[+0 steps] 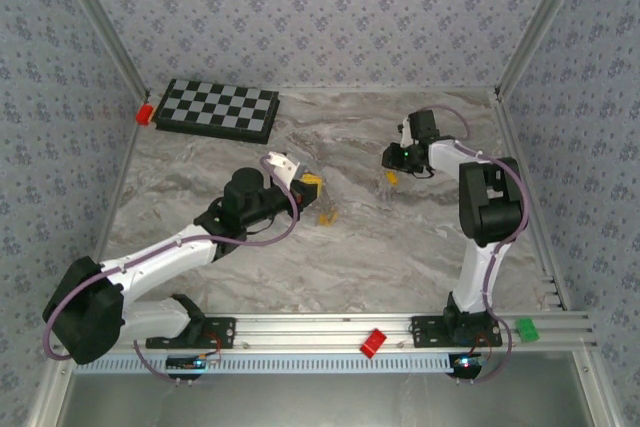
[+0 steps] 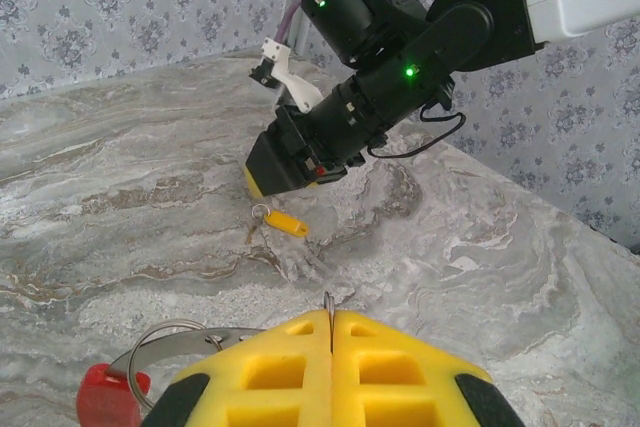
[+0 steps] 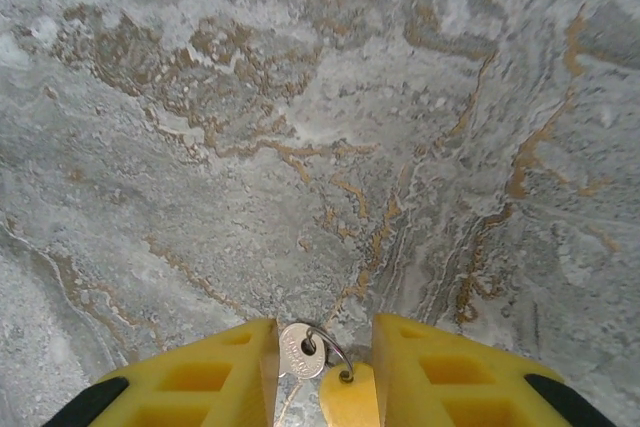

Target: Put the keys on the keyring

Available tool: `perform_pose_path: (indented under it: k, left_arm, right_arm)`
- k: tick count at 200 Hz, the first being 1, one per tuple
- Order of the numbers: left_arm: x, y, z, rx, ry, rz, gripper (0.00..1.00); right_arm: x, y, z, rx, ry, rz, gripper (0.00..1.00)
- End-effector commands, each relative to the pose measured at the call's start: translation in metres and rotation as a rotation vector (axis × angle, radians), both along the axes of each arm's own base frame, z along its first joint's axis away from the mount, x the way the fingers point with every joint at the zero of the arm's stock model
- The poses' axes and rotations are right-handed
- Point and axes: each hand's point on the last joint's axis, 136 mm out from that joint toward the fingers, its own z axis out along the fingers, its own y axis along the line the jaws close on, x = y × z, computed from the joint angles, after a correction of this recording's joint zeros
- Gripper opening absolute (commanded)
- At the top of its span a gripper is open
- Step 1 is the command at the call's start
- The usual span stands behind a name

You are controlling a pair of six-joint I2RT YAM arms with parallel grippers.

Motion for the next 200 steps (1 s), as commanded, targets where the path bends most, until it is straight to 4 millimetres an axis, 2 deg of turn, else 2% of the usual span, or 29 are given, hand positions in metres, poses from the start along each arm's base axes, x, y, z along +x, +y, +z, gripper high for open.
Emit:
perform_pose_path:
  k: [1, 79, 115, 169, 200]
  left_arm:
    - [-0.003, -0.003, 0.023, -0.058, -0.043, -0.019, 0.0]
    - [-0.004, -0.004, 0.025, -0.061, -0.043, -0.023, 0.0]
    - [-0.005, -0.005, 0.025, -0.062, -0.039, -0.029, 0.0]
    - [-0.005, -0.005, 0.025, -0.062, -0.039, -0.032, 0.0]
    - [-0.006, -0.005, 0.025, -0.061, -0.039, -0.033, 0.0]
  right_arm:
    - [-0.005, 0.007, -0.005, 0.008, 0.036, 0.036, 0.3]
    - [-0.008, 0.017, -0.014, 0.016, 0.06, 0.065, 0.22]
    - [-0.008, 0.016, -0.016, 0.007, 0.065, 0.064, 0.23]
    - [-0.009, 0.015, -0.016, -0.006, 0.064, 0.062, 0.15]
    - [-0.012, 0.014, -0.014, -0.009, 0.064, 0.06, 0.14]
